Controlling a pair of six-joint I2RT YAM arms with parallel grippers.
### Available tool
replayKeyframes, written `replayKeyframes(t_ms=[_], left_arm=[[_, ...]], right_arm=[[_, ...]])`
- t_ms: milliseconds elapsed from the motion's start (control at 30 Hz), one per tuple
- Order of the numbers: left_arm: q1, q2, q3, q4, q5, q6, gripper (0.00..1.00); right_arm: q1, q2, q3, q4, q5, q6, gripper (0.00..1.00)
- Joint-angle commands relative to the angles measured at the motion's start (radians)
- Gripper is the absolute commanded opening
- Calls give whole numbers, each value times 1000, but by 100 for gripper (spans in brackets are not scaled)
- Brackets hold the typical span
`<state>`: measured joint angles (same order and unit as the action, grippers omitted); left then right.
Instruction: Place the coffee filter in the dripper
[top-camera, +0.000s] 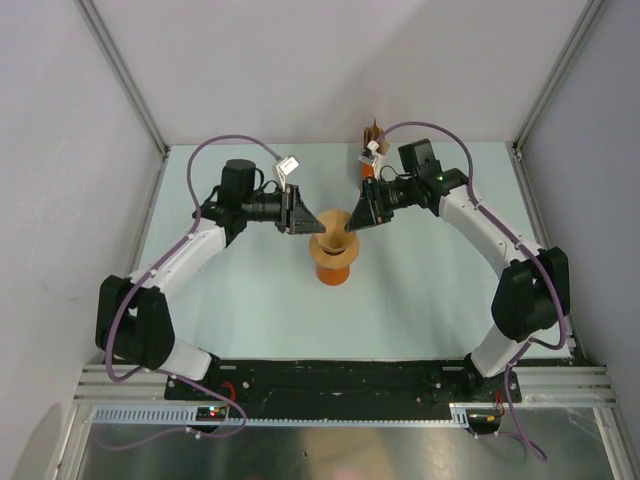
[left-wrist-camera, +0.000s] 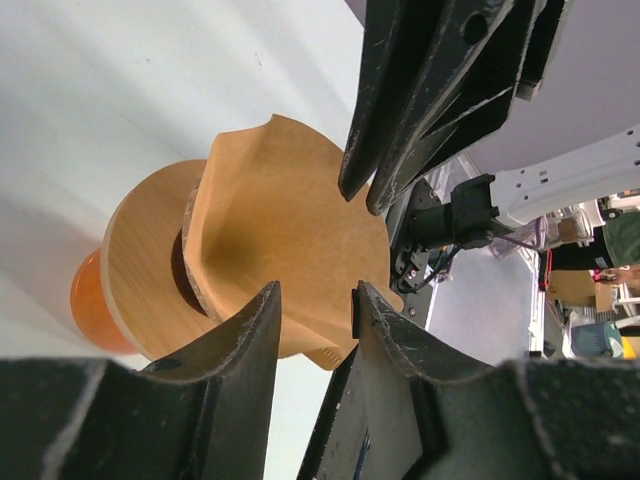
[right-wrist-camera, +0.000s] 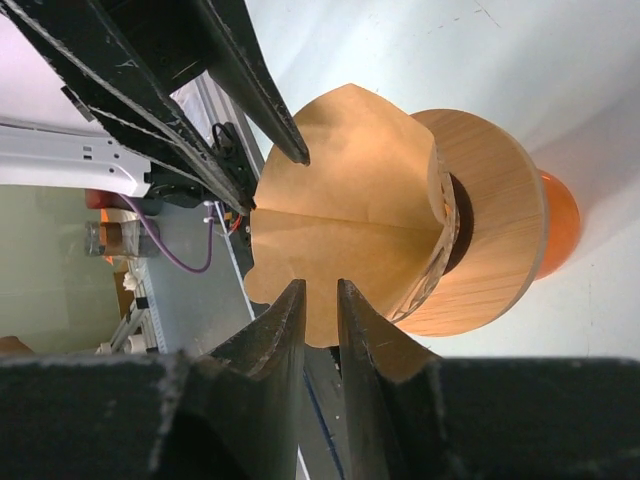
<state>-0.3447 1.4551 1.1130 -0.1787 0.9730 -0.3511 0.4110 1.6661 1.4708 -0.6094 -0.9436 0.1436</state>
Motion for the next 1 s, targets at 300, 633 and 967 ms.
replayKeyframes(t_ms=[300, 633, 967], left_arm=[[-5, 17, -15, 32, -10, -4, 39], [-5, -70, 17, 33, -6, 13, 50], [-3, -140, 95, 24, -32, 18, 72]], right_arm=[[2, 18, -17, -7, -3, -35, 23], [31, -31, 38, -20, -26, -59, 31], [48, -73, 158, -58, -4, -99, 46]])
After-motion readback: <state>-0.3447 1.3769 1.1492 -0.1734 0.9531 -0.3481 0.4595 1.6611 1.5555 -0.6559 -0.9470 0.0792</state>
